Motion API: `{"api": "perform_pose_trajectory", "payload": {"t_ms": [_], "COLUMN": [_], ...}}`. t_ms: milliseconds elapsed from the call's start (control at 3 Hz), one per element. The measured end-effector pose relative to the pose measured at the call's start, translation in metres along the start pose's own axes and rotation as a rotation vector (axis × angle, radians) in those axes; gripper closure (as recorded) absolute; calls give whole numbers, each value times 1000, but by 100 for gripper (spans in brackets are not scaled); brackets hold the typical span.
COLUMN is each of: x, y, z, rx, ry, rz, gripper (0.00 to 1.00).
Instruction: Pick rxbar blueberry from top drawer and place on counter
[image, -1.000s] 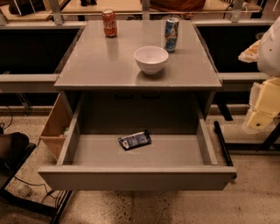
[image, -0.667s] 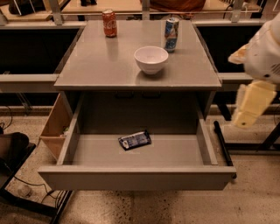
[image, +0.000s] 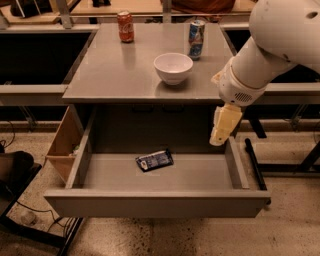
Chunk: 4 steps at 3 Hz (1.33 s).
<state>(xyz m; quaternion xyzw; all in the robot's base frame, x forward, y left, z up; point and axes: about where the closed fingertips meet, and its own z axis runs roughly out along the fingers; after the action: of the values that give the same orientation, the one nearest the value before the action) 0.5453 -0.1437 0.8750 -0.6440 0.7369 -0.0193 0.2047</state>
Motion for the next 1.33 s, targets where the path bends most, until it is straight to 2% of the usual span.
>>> {"api": "perform_pose_trajectory", "payload": {"t_ms": [333, 1000, 1333], "x": [-14, -46, -46], "y": [-2, 19, 19], "z": [49, 128, 128], "rx": [-7, -28, -28], "ry": [-24, -126, -126], "rz": [-38, -144, -144], "gripper": [0, 0, 0]}}
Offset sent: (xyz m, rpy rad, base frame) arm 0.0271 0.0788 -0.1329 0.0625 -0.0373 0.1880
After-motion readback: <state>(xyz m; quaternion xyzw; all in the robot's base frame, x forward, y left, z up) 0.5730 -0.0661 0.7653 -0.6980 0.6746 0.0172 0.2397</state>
